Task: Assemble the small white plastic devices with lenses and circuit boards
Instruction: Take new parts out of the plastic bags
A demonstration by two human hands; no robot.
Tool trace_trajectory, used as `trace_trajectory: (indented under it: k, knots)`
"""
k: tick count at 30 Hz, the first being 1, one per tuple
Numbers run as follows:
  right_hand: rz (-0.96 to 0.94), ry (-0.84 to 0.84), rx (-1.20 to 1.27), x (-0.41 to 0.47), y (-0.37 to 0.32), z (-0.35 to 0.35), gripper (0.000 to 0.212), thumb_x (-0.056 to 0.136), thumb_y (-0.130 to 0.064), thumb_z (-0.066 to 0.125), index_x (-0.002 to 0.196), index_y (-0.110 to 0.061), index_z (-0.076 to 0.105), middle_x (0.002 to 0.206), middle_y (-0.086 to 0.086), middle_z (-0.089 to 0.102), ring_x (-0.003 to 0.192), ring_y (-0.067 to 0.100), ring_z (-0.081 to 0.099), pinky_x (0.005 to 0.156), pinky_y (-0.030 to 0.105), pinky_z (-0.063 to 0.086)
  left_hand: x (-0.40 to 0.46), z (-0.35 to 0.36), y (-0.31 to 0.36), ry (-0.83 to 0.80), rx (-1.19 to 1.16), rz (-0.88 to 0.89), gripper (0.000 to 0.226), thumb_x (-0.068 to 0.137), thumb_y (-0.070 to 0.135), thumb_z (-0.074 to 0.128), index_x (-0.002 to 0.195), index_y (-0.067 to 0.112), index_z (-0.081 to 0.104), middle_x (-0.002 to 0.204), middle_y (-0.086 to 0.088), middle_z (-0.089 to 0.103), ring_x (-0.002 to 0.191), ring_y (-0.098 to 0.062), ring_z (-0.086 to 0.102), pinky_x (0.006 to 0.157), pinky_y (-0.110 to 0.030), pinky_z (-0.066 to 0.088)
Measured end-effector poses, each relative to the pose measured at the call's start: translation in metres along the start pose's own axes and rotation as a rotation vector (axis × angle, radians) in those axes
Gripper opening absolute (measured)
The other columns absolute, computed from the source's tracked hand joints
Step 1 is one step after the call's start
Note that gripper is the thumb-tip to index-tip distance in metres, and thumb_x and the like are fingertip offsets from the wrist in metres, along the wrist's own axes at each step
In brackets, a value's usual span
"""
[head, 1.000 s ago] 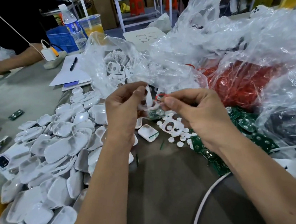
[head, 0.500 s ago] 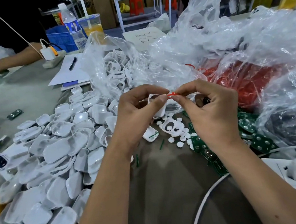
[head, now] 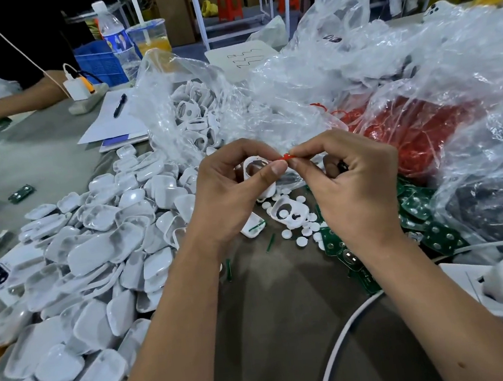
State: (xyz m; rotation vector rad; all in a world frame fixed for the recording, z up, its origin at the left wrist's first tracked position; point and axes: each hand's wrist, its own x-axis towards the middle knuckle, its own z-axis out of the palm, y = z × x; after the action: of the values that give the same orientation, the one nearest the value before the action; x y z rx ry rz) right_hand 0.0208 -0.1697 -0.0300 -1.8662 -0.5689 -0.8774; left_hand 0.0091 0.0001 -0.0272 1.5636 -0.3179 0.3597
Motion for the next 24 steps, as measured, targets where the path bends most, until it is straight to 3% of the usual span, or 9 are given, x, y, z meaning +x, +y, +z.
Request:
trace_trajectory:
  k: [4, 8, 11, 15, 18, 21, 24]
  knots:
    - [0.027, -0.01, 0.026, 0.001, 0.0, 0.001, 0.007, 0.083, -0.01, 0.086, 0.085, -0.015, 0.081, 0.077, -0.009, 0.074, 0.061, 0.007, 0.061, 0.055, 0.024, 0.045, -0.001, 0.0, 0.0, -0.023, -0.01, -0.021, 0.008, 0.09, 0.005, 0.076, 0.088, 0.007, 0.068, 0.074, -0.003, 0.06, 0.058, -0.009, 0.045, 0.054, -0.016, 0.037]
    - [0.164, -0.056, 0.132, 0.001, 0.0, 0.002, 0.01, 0.084, -0.013, 0.086, 0.085, -0.021, 0.081, 0.077, -0.017, 0.075, 0.062, 0.002, 0.065, 0.055, 0.016, 0.044, -0.001, 0.001, 0.001, -0.041, -0.003, -0.037, 0.011, 0.094, 0.002, 0.071, 0.088, 0.01, 0.065, 0.082, 0.0, 0.063, 0.055, 0.0, 0.05, 0.053, -0.009, 0.038]
    - [0.302, -0.095, 0.308, 0.002, 0.001, 0.002, 0.013, 0.084, -0.014, 0.086, 0.087, -0.025, 0.081, 0.08, -0.012, 0.078, 0.068, 0.01, 0.073, 0.061, 0.029, 0.058, -0.002, 0.002, 0.002, -0.022, -0.023, -0.07, 0.013, 0.096, 0.006, 0.069, 0.088, 0.014, 0.063, 0.082, 0.004, 0.06, 0.053, -0.001, 0.048, 0.047, -0.012, 0.039]
    - [0.333, -0.073, 0.43, 0.003, 0.001, 0.005, 0.017, 0.083, -0.011, 0.086, 0.087, -0.026, 0.08, 0.08, -0.011, 0.079, 0.073, 0.005, 0.075, 0.067, 0.016, 0.056, -0.003, 0.004, 0.002, 0.002, -0.055, -0.088, 0.012, 0.097, 0.01, 0.069, 0.089, 0.017, 0.063, 0.08, 0.006, 0.06, 0.053, -0.003, 0.047, 0.047, -0.015, 0.038]
    - [0.347, -0.045, 0.401, 0.003, 0.004, 0.006, 0.017, 0.083, -0.012, 0.086, 0.085, -0.028, 0.079, 0.079, -0.011, 0.078, 0.072, 0.005, 0.075, 0.066, 0.015, 0.054, -0.002, 0.007, 0.001, 0.015, -0.018, -0.113, 0.011, 0.094, 0.018, 0.072, 0.088, 0.021, 0.063, 0.079, 0.005, 0.059, 0.054, -0.008, 0.044, 0.046, -0.023, 0.04]
    - [0.402, 0.012, 0.348, 0.005, 0.01, 0.004, 0.014, 0.083, -0.015, 0.085, 0.082, -0.028, 0.08, 0.078, -0.009, 0.078, 0.073, 0.009, 0.075, 0.069, 0.02, 0.056, -0.002, 0.009, -0.002, 0.008, -0.036, -0.16, 0.006, 0.092, 0.016, 0.073, 0.094, 0.017, 0.067, 0.081, -0.003, 0.064, 0.063, -0.013, 0.054, 0.055, -0.031, 0.052]
    - [0.49, 0.042, 0.36, 0.006, 0.016, 0.004, 0.012, 0.082, -0.013, 0.085, 0.081, -0.024, 0.081, 0.076, -0.005, 0.077, 0.071, 0.009, 0.072, 0.072, 0.027, 0.057, -0.002, 0.012, -0.005, -0.009, -0.076, -0.232, 0.023, 0.093, -0.001, 0.066, 0.111, 0.013, 0.072, 0.094, -0.007, 0.071, 0.079, -0.015, 0.065, 0.072, -0.037, 0.06]
